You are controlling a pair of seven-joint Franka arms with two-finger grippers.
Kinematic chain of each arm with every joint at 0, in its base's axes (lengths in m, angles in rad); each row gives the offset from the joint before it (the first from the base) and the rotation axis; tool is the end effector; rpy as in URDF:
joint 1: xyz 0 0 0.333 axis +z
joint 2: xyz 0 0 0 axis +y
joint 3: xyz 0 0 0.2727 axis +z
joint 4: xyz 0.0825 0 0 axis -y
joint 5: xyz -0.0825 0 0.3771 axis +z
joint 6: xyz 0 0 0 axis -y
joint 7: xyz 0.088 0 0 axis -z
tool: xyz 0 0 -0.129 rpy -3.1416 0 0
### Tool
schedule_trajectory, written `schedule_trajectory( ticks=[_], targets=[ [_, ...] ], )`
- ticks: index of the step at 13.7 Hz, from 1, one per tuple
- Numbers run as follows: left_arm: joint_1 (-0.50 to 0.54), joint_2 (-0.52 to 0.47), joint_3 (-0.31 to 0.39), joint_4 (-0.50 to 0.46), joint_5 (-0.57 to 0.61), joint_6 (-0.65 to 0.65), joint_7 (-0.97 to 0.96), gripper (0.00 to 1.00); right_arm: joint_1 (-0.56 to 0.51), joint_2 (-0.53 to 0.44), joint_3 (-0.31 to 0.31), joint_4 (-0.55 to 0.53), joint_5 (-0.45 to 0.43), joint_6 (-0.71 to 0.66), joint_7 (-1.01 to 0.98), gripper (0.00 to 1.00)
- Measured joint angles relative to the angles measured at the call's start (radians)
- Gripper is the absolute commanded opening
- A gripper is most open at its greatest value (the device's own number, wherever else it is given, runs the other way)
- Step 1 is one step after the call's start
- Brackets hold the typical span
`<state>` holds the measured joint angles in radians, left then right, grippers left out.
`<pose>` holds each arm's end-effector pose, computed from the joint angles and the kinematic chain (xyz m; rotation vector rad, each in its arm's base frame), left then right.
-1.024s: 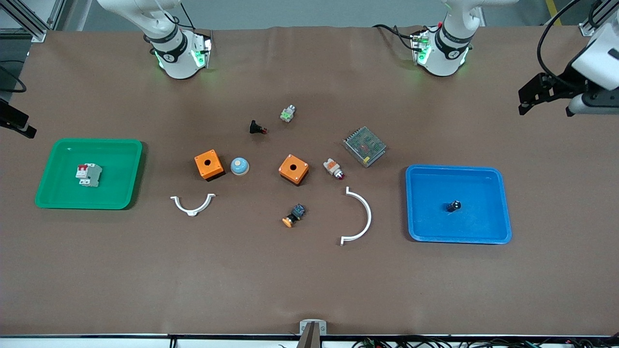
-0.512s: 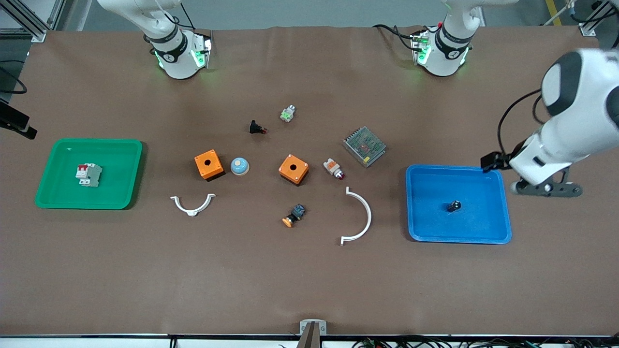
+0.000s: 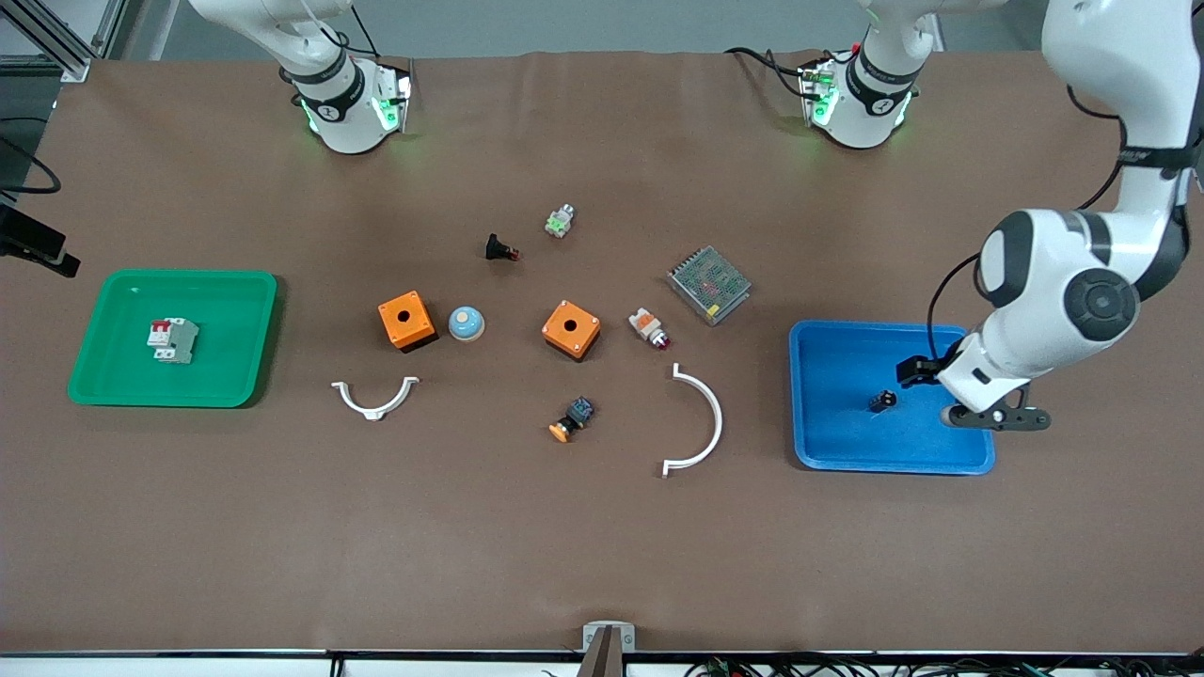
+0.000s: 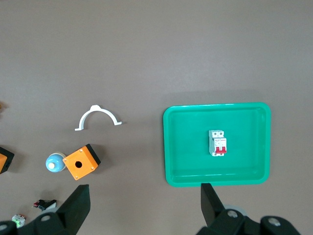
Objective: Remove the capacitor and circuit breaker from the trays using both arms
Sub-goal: 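Reach the left gripper down into the blue tray toward the black capacitor, then grasp the capacitor with the left gripper while the right gripper grasps the breaker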
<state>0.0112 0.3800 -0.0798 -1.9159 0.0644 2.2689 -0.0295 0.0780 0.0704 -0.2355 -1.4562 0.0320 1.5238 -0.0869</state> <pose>0.5982 -0.0378 0.2366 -3.1188 0.1183 0.0380 0.5561 -0.0797 0.5701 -3.1242 0.1071 -0.0016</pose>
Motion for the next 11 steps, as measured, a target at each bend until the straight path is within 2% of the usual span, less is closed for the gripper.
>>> schedule_trajectory(
  ticks=[2, 5, 8, 11],
  targets=[
    [0.000, 0.042, 0.000, -0.029, 0.000, 0.076, 0.000, 0.74, -0.013, 0.037, -0.006, -0.011, -0.001, -0.016, -0.007, 1.00],
    [0.000, 0.092, -0.001, -0.053, 0.000, 0.154, 0.000, 0.66, -0.109, 0.170, -0.012, -0.027, -0.005, -0.003, -0.090, 1.00],
    [-0.001, 0.110, -0.005, -0.053, 0.000, 0.173, 0.000, 0.64, -0.237, 0.322, -0.018, -0.029, -0.026, 0.097, -0.230, 1.00],
    [-0.002, 0.111, -0.008, -0.053, 0.000, 0.177, 0.000, 0.64, -0.311, 0.403, -0.019, -0.054, -0.035, 0.190, -0.342, 1.00]
  ],
)
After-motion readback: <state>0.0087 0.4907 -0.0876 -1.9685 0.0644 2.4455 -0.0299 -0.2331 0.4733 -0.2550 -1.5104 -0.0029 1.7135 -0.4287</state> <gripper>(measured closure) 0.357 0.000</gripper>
